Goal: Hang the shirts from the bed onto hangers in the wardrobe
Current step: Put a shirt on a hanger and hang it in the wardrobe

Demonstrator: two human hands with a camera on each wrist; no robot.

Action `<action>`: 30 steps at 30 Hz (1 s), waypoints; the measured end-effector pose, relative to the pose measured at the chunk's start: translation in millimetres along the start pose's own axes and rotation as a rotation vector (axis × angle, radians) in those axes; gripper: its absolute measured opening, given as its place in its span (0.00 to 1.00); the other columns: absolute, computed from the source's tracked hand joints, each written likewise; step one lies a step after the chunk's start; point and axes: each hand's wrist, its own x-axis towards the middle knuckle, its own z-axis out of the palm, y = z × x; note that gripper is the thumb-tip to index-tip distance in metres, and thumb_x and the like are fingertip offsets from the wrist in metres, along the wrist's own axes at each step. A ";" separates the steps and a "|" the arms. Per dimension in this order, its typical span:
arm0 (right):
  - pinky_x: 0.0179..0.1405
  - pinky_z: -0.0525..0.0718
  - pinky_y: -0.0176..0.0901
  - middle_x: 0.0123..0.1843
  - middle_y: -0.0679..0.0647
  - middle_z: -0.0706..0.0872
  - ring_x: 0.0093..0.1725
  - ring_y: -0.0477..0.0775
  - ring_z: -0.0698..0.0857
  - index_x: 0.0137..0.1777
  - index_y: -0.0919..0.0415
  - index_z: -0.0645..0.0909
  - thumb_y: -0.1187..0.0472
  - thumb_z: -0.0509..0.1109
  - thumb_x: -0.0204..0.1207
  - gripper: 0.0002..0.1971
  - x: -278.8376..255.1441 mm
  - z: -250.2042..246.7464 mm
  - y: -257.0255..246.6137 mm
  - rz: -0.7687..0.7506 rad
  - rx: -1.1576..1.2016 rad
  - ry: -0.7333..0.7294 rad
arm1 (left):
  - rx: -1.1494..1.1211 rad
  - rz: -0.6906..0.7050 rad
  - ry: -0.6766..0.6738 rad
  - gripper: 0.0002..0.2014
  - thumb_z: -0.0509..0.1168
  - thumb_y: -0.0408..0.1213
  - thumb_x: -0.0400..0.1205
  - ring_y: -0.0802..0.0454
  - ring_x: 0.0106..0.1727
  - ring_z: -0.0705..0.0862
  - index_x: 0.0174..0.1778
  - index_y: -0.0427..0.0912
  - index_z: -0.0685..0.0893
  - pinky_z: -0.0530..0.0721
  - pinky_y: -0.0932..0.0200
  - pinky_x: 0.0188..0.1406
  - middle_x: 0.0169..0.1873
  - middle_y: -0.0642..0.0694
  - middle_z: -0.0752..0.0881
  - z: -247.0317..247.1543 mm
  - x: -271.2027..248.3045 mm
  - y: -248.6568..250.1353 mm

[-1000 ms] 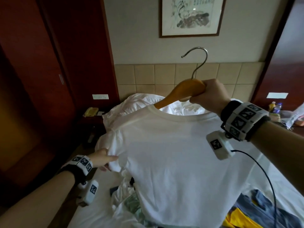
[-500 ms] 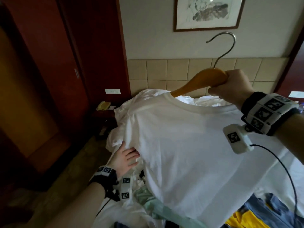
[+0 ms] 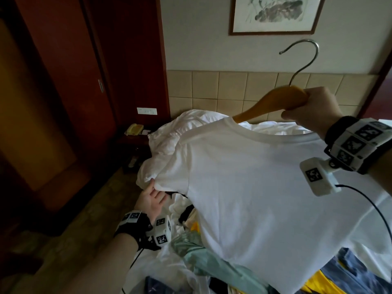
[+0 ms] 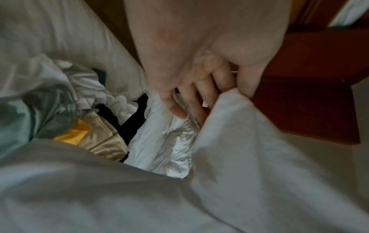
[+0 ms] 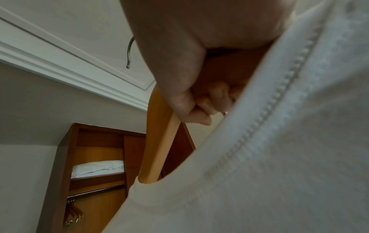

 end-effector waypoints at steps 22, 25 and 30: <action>0.37 0.81 0.44 0.32 0.54 0.83 0.36 0.58 0.83 0.38 0.57 0.84 0.69 0.81 0.63 0.10 -11.0 10.6 -10.8 -0.026 0.035 -0.055 | 0.329 -0.076 0.118 0.12 0.55 0.44 0.90 0.46 0.59 0.79 0.65 0.44 0.75 0.72 0.47 0.66 0.61 0.45 0.81 -29.4 10.8 -16.4; 0.34 0.79 0.40 0.32 0.55 0.83 0.34 0.58 0.83 0.39 0.60 0.85 0.69 0.81 0.63 0.09 -10.9 12.2 -14.4 -0.019 0.060 -0.059 | 0.539 0.139 0.236 0.16 0.58 0.43 0.89 0.45 0.55 0.83 0.68 0.39 0.78 0.77 0.53 0.48 0.61 0.41 0.86 -12.2 4.8 20.7; 0.35 0.80 0.45 0.32 0.55 0.83 0.35 0.58 0.83 0.42 0.62 0.86 0.67 0.82 0.63 0.09 -15.5 26.8 -30.3 -0.041 0.087 -0.107 | 0.834 0.652 0.160 0.09 0.62 0.42 0.87 0.55 0.54 0.83 0.59 0.44 0.80 0.80 0.53 0.60 0.51 0.52 0.84 52.2 -53.7 94.6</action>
